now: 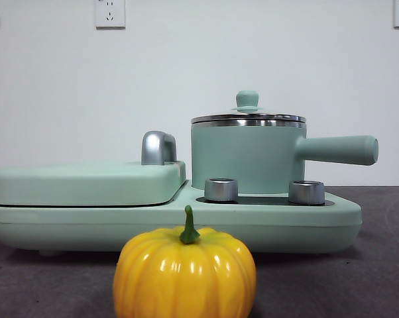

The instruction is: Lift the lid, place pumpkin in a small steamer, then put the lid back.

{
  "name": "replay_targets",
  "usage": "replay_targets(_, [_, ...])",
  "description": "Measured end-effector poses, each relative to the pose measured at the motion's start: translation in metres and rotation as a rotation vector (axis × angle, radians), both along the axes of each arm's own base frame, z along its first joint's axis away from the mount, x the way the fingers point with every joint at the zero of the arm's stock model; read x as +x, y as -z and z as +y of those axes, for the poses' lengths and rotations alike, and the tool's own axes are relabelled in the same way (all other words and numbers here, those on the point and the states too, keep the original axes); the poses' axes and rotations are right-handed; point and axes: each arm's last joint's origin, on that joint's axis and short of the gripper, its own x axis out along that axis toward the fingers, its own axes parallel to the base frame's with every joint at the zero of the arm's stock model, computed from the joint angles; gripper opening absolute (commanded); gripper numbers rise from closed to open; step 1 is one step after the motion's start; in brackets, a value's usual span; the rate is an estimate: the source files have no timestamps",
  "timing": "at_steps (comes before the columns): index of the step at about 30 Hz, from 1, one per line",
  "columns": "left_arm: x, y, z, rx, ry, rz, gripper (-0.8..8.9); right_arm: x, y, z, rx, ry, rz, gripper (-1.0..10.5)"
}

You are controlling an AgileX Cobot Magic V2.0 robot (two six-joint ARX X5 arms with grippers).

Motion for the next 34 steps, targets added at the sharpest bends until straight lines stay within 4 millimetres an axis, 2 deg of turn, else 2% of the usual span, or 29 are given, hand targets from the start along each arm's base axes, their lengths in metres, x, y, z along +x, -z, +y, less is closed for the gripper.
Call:
replay_targets(8, [0.026,-0.031,-0.016,0.047,0.248,0.045,0.19,0.014,-0.027,0.004,-0.089,-0.218,0.035,0.1])
replay_targets(15, [0.027,-0.032,-0.018,0.057,0.278,0.040,0.51,0.022,-0.025,0.005,-0.095,-0.269,0.044,0.2])
replay_targets(17, [0.026,-0.031,-0.018,0.059,0.279,0.045,1.43,0.022,-0.025,0.005,-0.097,-0.270,0.045,1.0])
replay_targets(21, [0.027,-0.030,-0.018,0.062,0.280,0.048,3.91,0.022,-0.025,0.004,-0.109,-0.260,0.043,3.8])
replay_targets(23, [0.027,-0.030,-0.018,0.062,0.280,0.048,4.67,0.023,-0.024,0.004,-0.116,-0.249,0.045,4.7])
replay_targets(28, [0.028,-0.031,-0.018,0.059,0.279,0.036,4.68,0.023,-0.024,0.004,-0.116,-0.248,0.045,4.9])
replay_targets(34, [0.042,-0.036,-0.029,0.034,0.316,0.040,4.63,0.023,-0.024,0.004,-0.116,-0.248,0.045,4.9])
